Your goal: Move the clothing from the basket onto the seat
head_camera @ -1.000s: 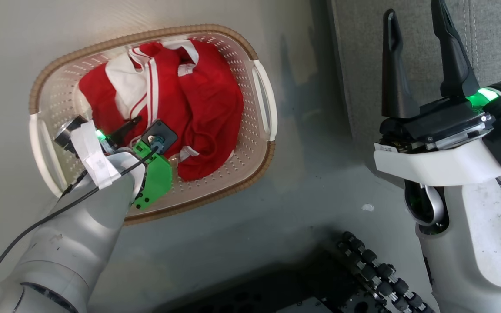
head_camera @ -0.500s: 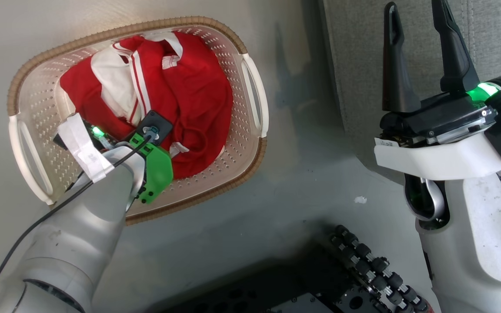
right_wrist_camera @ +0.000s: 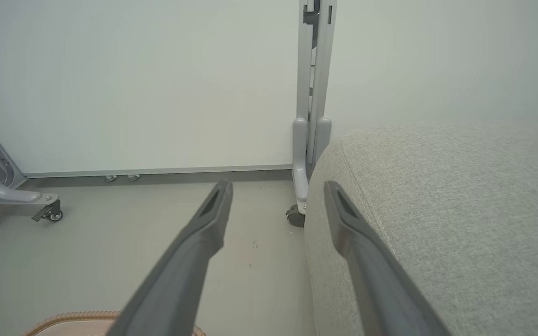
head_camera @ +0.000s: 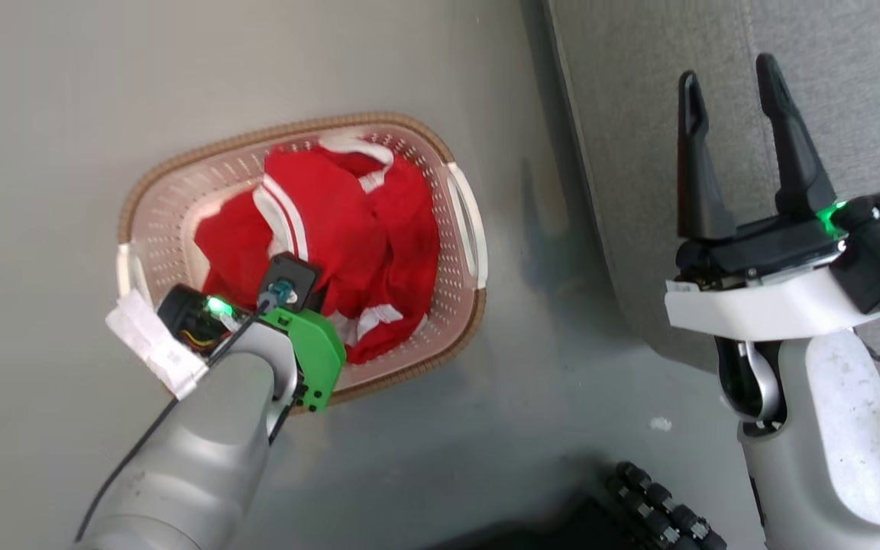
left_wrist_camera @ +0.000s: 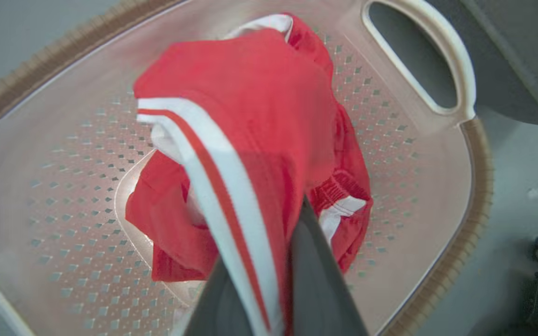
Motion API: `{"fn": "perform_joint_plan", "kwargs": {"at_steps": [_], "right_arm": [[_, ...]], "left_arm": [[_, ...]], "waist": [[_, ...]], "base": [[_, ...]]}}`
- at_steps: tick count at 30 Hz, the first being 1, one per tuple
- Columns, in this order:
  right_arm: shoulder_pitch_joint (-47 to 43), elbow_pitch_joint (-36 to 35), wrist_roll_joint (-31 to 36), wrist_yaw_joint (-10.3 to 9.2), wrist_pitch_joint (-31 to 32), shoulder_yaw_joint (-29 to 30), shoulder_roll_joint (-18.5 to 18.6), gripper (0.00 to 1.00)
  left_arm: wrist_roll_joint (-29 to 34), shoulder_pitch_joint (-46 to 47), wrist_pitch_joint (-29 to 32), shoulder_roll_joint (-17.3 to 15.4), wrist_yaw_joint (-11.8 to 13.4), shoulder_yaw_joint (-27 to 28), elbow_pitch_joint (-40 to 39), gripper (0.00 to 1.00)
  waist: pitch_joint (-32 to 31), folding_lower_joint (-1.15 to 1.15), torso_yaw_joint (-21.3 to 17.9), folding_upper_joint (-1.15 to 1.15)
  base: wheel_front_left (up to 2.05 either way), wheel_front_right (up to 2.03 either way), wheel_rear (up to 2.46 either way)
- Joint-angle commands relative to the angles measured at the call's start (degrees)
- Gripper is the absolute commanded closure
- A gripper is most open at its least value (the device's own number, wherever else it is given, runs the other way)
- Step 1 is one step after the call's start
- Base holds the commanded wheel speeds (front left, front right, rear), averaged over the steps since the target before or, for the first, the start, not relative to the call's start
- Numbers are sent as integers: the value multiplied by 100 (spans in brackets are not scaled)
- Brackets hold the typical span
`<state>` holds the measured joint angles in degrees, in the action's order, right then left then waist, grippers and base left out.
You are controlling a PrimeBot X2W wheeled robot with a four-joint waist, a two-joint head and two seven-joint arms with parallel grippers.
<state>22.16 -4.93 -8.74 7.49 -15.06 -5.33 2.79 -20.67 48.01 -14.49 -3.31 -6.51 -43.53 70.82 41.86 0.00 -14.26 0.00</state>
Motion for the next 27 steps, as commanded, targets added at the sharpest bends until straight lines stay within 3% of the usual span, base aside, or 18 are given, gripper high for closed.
{"fn": "perform_joint_plan", "kwargs": {"at_steps": [1,6,11,17,27], "right_arm": [[-156,55,55,0,-18,15,19,0],[-576,215,198,0,-18,83,19,0],[-1015,313,95,0,-18,100,19,0],[-1470,437,6,0,-18,29,20,0],[-2273,585,92,0,-18,-66,19,0]], "left_arm": [[-83,-180,-42,27,-18,47,-74,100],[-527,-691,-75,48,-50,149,-668,100],[-794,-1197,-78,40,116,279,-1320,100],[-743,-1719,-80,39,295,607,-1890,100],[-471,-2443,-78,30,304,1172,-3004,100]], "waist": [[-916,0,383,0],[-1730,0,613,0],[-2494,0,723,0],[-3244,0,767,0],[-4115,0,830,0]], "base": [[0,0,0],[0,0,0],[0,0,0],[0,0,0],[0,0,0]]}}
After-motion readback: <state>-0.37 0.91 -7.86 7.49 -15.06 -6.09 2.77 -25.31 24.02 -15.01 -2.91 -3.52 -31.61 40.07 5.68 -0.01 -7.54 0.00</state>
